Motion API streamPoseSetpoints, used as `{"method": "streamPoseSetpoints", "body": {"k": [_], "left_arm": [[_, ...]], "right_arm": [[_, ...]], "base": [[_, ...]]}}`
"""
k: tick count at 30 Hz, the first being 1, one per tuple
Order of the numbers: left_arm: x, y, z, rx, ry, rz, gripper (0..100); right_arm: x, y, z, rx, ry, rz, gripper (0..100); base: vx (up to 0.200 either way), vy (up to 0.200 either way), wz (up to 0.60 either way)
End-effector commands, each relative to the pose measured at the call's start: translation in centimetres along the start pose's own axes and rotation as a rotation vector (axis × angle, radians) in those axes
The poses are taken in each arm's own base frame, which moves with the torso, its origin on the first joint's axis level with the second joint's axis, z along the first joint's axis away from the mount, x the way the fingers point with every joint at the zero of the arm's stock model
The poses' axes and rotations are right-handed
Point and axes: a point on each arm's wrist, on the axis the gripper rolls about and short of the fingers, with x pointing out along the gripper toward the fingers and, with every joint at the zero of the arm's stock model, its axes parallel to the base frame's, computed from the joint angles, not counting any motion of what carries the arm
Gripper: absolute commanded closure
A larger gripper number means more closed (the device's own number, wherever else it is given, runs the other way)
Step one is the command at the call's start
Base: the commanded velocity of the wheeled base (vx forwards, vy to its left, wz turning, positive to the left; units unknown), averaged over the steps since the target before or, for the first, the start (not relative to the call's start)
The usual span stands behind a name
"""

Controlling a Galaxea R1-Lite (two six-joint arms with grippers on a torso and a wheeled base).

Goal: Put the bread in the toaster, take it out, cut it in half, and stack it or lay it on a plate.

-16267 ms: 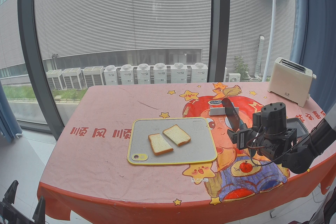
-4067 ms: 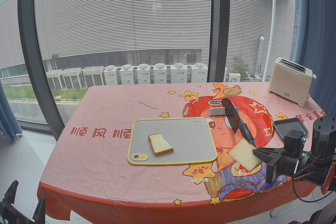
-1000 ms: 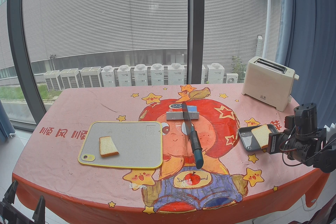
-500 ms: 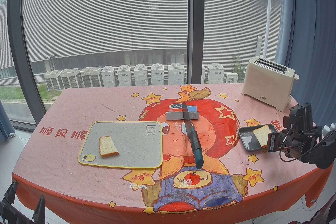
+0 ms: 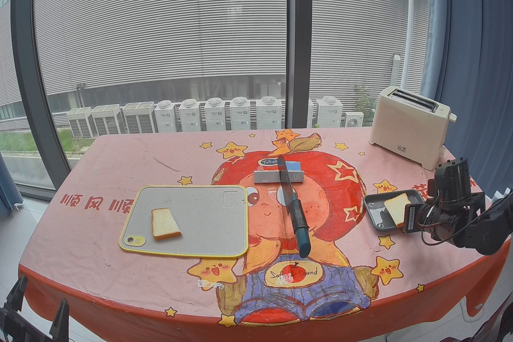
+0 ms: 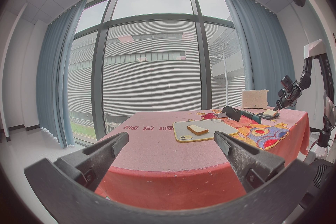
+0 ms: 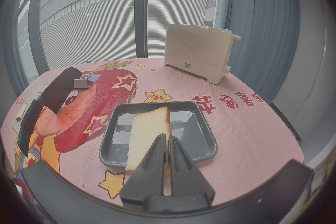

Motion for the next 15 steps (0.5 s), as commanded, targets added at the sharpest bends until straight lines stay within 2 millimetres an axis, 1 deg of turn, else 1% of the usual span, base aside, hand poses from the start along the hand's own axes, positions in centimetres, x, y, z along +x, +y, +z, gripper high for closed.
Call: {"method": "streamPoseSetpoints", "body": {"k": [1, 5, 11, 15], "left_arm": [[0.1, 0.0, -0.5, 0.000, 0.011, 0.001, 0], [0.1, 0.0, -0.5, 0.000, 0.011, -0.001, 0], [0.1, 0.0, -0.5, 0.000, 0.011, -0.001, 0], [0.1, 0.0, -0.5, 0.000, 0.011, -0.001, 0]], "right_arm": [[0.2, 0.1, 0.1, 0.006, 0.001, -0.001, 100], [0.5, 0.2, 0.3, 0.047, -0.002, -0.002, 100], [1.0, 0.2, 0.3, 0.052, 0.006, -0.009, 100], [1.5, -0.5, 0.5, 0.069, 0.009, -0.035, 100]], "base": [[0.000, 0.000, 0.00], [0.000, 0.000, 0.00], [0.000, 0.000, 0.00], [0.000, 0.000, 0.00]]}}
